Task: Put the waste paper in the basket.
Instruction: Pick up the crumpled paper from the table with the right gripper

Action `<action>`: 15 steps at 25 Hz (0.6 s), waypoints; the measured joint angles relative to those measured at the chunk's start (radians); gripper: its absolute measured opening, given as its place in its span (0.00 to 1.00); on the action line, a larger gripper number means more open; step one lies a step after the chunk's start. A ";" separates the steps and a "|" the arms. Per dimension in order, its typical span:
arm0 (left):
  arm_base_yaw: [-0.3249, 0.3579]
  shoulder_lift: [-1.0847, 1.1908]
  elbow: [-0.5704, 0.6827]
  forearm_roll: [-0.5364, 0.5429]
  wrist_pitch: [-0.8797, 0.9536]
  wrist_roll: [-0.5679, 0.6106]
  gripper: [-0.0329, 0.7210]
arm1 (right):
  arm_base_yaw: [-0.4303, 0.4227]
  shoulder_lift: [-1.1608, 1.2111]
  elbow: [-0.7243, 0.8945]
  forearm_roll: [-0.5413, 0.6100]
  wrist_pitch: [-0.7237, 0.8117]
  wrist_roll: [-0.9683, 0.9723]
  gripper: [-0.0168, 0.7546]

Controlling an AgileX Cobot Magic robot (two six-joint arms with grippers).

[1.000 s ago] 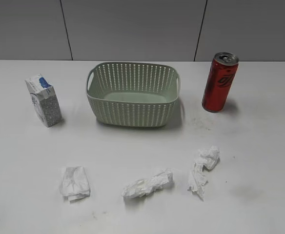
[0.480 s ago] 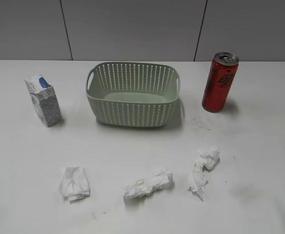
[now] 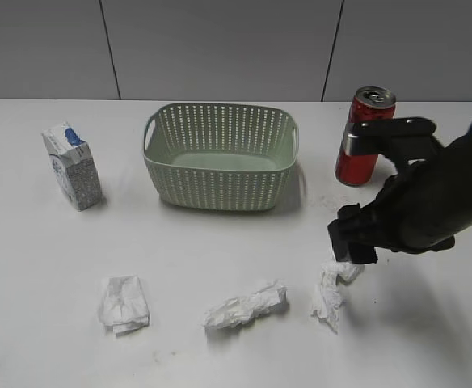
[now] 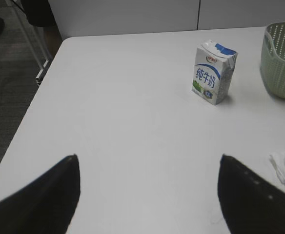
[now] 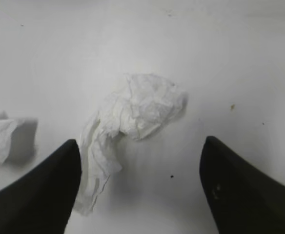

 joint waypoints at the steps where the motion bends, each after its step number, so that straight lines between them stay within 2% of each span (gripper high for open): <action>1: 0.000 0.000 0.000 0.000 0.000 0.000 0.92 | 0.000 0.035 -0.002 -0.019 -0.024 0.029 0.76; 9: 0.000 0.000 0.000 0.000 0.000 0.000 0.90 | 0.002 0.232 -0.012 -0.052 -0.154 0.070 0.73; 12: 0.000 0.000 0.000 0.000 0.000 0.000 0.89 | 0.002 0.240 -0.016 -0.064 -0.173 0.068 0.66; 15: 0.000 0.000 0.000 0.000 0.000 0.000 0.88 | 0.002 0.242 -0.016 -0.074 -0.179 0.061 0.50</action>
